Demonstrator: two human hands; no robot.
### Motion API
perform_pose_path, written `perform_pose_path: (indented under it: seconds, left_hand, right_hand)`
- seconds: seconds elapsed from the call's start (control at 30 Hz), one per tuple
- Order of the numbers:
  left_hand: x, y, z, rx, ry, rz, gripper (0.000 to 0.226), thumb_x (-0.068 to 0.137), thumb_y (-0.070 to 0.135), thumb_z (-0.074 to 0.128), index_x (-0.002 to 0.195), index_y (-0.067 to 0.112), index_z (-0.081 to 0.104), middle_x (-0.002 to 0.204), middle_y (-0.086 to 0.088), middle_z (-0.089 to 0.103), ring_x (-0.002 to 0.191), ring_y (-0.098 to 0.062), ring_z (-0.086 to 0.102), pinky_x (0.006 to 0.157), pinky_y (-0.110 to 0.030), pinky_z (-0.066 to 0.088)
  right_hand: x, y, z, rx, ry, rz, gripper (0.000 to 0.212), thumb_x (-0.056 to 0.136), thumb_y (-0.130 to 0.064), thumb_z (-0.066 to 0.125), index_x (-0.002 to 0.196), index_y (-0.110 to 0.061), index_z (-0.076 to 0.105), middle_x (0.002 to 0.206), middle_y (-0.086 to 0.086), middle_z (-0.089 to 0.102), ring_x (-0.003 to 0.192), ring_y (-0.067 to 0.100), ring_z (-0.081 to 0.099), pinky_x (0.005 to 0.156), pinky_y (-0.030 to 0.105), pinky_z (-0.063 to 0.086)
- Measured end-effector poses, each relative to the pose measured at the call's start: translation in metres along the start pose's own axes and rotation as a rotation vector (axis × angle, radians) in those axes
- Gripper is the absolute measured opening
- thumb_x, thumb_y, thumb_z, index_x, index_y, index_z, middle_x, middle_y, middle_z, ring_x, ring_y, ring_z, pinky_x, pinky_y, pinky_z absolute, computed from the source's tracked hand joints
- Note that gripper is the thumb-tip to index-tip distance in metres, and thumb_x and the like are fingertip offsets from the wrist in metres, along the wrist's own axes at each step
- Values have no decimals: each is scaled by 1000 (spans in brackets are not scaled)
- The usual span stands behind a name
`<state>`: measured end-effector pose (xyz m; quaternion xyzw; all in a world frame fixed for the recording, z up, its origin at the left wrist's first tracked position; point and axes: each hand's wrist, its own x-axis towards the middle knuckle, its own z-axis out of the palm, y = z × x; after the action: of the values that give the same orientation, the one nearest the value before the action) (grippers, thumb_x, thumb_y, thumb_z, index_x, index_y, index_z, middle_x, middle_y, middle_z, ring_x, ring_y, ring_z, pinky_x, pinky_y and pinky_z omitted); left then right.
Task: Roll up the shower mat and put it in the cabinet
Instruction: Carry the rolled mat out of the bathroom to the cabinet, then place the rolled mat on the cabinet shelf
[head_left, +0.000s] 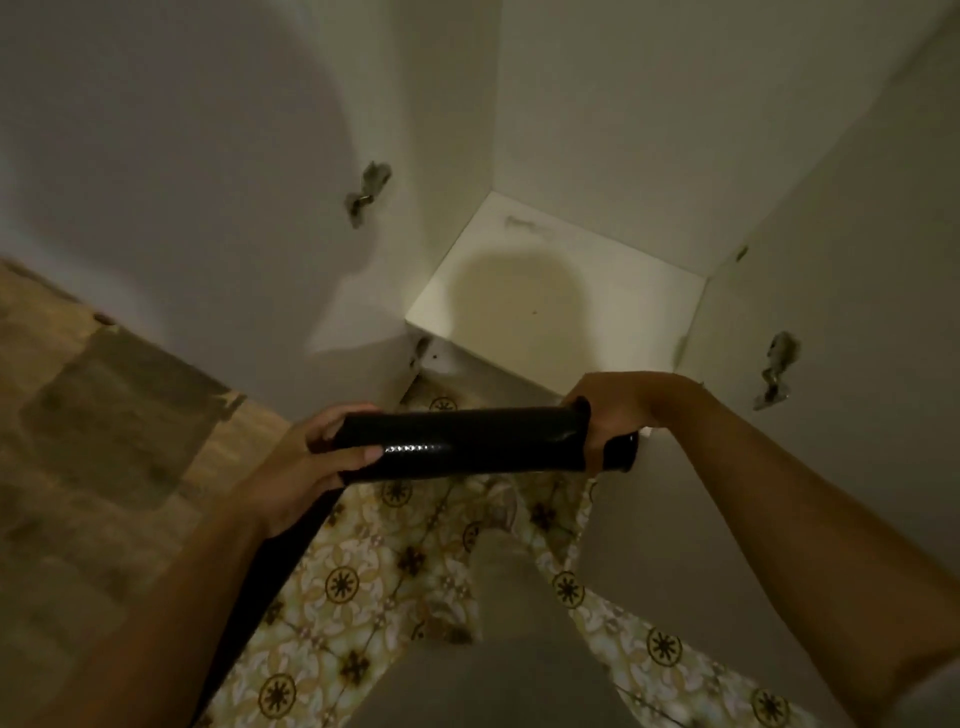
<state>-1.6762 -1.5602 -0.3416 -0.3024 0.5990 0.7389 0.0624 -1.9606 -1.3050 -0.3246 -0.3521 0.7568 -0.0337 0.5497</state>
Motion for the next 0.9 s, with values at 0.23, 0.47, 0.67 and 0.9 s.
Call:
perform_pose_path:
  seconds: [0.23, 0.47, 0.67, 0.9]
  left_hand:
    - [126, 37, 19, -66, -51, 34, 52, 75, 10, 78, 124, 19, 63, 126, -12, 64, 112, -26, 65, 81, -32, 58]
    - [220, 76, 14, -162, -5, -62, 43, 83, 14, 65, 126, 13, 63, 126, -13, 64, 116, -31, 61, 82, -36, 58]
    - [331, 79, 36, -249, 97, -214, 47, 77, 14, 68, 123, 6, 63, 117, -17, 66, 102, -31, 67, 69, -31, 60]
    - [490, 85, 42, -187, 159, -302, 45, 68, 22, 80, 112, 15, 72, 107, -11, 72, 90, -29, 72, 65, -35, 57]
  right_hand:
    - [24, 70, -67, 400, -4, 1, 46, 47, -31, 94, 88, -30, 74, 89, -8, 74, 85, 14, 69, 65, 26, 55]
    - [43, 131, -96, 1288, 255, -140, 47, 67, -25, 83, 109, -8, 71, 109, 15, 71, 103, 32, 67, 78, 32, 55]
    - [103, 151, -107, 1582, 672, -30, 44, 65, -34, 84, 100, -9, 76, 107, 13, 73, 101, 26, 69, 78, 30, 54]
    - [185, 208, -150, 1659, 716, -22, 46, 69, -25, 82, 113, -18, 71, 111, 9, 72, 103, 25, 68, 86, 39, 53]
